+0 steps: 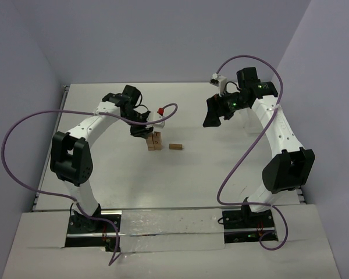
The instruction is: Build the wood block tower
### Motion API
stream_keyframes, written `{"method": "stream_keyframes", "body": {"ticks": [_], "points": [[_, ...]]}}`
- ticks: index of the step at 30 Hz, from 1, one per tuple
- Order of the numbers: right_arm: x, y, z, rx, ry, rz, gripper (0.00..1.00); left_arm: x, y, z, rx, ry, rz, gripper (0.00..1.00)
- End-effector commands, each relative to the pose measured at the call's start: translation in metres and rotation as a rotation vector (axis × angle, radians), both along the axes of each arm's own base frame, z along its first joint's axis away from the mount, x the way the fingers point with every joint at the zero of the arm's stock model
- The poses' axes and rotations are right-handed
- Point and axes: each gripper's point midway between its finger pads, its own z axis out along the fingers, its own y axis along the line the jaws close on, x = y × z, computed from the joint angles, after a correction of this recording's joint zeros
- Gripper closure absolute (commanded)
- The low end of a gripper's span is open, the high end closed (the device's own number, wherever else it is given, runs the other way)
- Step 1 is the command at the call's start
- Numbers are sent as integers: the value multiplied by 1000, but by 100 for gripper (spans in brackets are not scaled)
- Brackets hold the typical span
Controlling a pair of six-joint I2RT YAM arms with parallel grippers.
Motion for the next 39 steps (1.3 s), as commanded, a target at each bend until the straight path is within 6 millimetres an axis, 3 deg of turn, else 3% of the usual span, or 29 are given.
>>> {"method": "stream_keyframes", "body": {"ticks": [1,8,15,20,22,24,28,35,36,39], "points": [[-2,3,12,3,-36,20,0,13,-10,16,-33,-51,-4,67],[-3,3,11,4,-33,24,0,13,-10,14,-25,-54,1,60],[-3,3,11,5,-31,28,0,13,-11,15,-26,-60,2,35],[-4,6,11,5,-28,34,0,14,-15,27,-50,-72,1,12],[-4,7,10,1,-27,37,0,14,-17,40,-69,-81,4,1],[-3,9,7,-21,-34,33,0,13,-18,56,-90,-95,9,1],[-2,19,-4,-96,-54,28,0,11,-8,109,-154,-180,55,1],[0,42,-44,-258,-89,66,2,4,55,194,-410,-272,320,1],[1,48,-56,-288,-96,90,5,1,78,204,-462,-300,394,1],[9,63,-76,-331,-104,145,13,-14,101,210,-547,-275,497,1]]}}
